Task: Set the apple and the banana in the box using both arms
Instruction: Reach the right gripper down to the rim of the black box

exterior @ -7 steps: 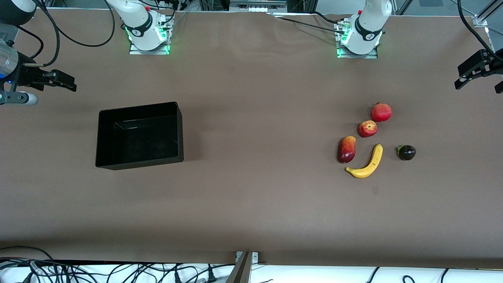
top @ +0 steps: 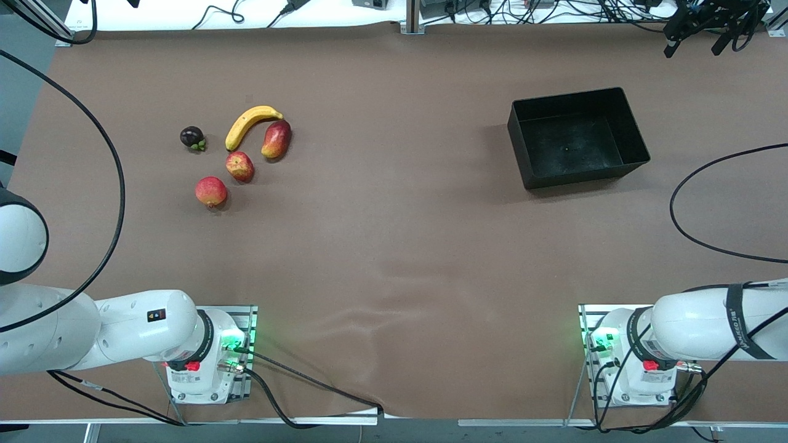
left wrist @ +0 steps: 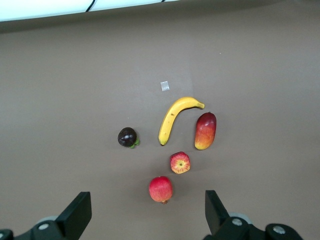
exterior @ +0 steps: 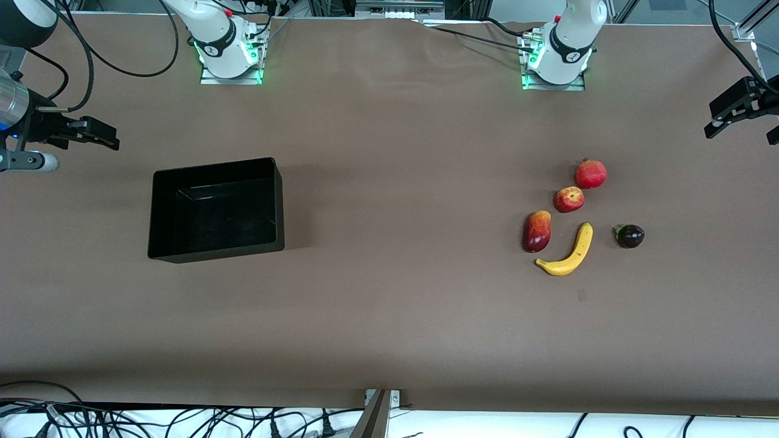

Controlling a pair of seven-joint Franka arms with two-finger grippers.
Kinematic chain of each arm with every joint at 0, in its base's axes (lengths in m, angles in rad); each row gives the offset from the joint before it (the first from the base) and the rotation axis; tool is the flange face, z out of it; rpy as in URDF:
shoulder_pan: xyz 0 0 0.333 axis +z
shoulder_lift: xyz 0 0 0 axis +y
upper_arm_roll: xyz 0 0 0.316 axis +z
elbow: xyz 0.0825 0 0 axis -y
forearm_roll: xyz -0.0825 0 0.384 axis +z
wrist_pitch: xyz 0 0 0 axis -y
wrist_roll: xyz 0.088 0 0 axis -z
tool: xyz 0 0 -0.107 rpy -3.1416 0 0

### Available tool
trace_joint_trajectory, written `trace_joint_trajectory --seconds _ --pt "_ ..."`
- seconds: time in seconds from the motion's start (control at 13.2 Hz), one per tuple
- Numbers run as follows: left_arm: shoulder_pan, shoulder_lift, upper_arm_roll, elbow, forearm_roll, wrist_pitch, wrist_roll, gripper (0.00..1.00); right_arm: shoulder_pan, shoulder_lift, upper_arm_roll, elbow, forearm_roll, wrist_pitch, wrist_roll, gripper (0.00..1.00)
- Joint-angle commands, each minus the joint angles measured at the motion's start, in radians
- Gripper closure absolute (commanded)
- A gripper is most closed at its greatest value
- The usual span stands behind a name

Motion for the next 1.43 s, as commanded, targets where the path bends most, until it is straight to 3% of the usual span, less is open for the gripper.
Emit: trace_joint_trajectory --seconds 0.0,0.15,0.45,0.68,0.75,0.91,0.98,1.36 --pt "0.011 0.01 -0.004 0.025 -0.022 -0.005 -0.004 0.0 -0.012 0.085 0.001 0.035 0.014 -0.054 0.004 0.0" --pt "0.011 0.01 -0.004 0.025 -0.022 -0.005 -0.002 0.0 -0.015 0.185 -0.007 0.058 0.006 0.01 -0.009 0.0" --pt "0.013 0.01 -0.004 0.025 -0.02 -0.009 0.005 0.0 -0.023 0.339 -0.01 -0.043 -0.003 0.381 -0.04 0.0" --pt "0.011 0.01 -0.01 0.018 -0.02 -0.009 -0.001 0.0 -0.037 0.451 -0.015 -0.068 -0.005 0.477 -0.061 0.0" --pt "0.013 0.01 -0.006 0.018 -0.022 -0.011 0.011 0.0 -0.04 0.472 -0.016 -0.084 -0.005 0.52 -0.062 0.06" --pt "0.013 0.011 -0.004 0.018 -0.022 -0.014 0.013 0.0 -0.04 0.479 -0.016 -0.124 -0.005 0.552 -0.062 0.82" --pt "0.013 0.011 -0.004 0.016 -0.022 -0.02 0.002 0.0 -0.04 0.48 -0.016 -0.125 -0.003 0.546 -0.062 1.0" --pt "0.011 0.011 -0.007 0.018 -0.022 -0.04 -0.015 0.0 -0.035 0.473 -0.008 -0.111 -0.002 0.539 -0.066 1.0"
